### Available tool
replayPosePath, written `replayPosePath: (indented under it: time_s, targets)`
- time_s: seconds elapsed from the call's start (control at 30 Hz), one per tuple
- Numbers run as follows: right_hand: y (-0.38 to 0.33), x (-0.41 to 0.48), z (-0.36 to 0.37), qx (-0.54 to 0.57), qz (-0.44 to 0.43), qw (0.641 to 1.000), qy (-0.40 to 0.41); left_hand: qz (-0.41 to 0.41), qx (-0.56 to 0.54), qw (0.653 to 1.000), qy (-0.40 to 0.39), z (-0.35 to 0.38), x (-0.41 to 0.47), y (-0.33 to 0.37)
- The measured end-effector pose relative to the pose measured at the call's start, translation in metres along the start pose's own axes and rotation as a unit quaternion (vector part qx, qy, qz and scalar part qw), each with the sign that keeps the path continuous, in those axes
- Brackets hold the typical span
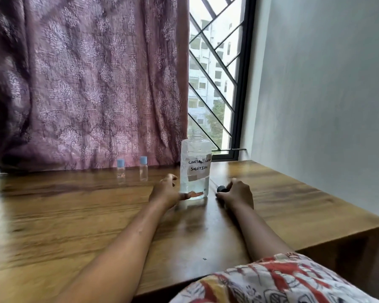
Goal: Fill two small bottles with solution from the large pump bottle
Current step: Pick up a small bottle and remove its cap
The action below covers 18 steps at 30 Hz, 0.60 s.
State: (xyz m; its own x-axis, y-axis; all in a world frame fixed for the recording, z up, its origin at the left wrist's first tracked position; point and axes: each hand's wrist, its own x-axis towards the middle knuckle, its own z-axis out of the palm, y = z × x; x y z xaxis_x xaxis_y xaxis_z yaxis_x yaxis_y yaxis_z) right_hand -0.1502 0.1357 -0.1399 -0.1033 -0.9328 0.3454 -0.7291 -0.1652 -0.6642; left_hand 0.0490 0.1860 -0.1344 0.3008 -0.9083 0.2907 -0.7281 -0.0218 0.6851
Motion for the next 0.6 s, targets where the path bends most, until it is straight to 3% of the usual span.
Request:
replayPosePath:
  time_s: [0.23, 0.33, 0.4, 0.47, 0.6]
  targets:
    - [-0.015, -0.018, -0.008, -0.066, -0.049, 0.992, 0.099, -0.016, 0.018, 1.000, -0.013, -0.025, -0.001, -0.013]
    - [-0.039, -0.036, -0.010, 0.017, -0.112, 0.975, 0.191, -0.033, 0.016, 0.999, 0.001, -0.051, 0.002, -0.029]
    - [-0.059, -0.053, -0.007, 0.103, -0.190, 0.944, 0.249, -0.047, 0.018, 0.999, 0.014, -0.069, 0.004, -0.042]
    - [-0.083, -0.071, 0.002, 0.157, -0.271, 0.921, 0.229, -0.059, 0.017, 0.998, 0.026, -0.085, 0.005, -0.055]
    - [-0.135, -0.086, 0.042, 0.188, -0.336, 0.921, 0.055, -0.071, -0.038, 0.996, 0.036, -0.103, 0.004, -0.075]
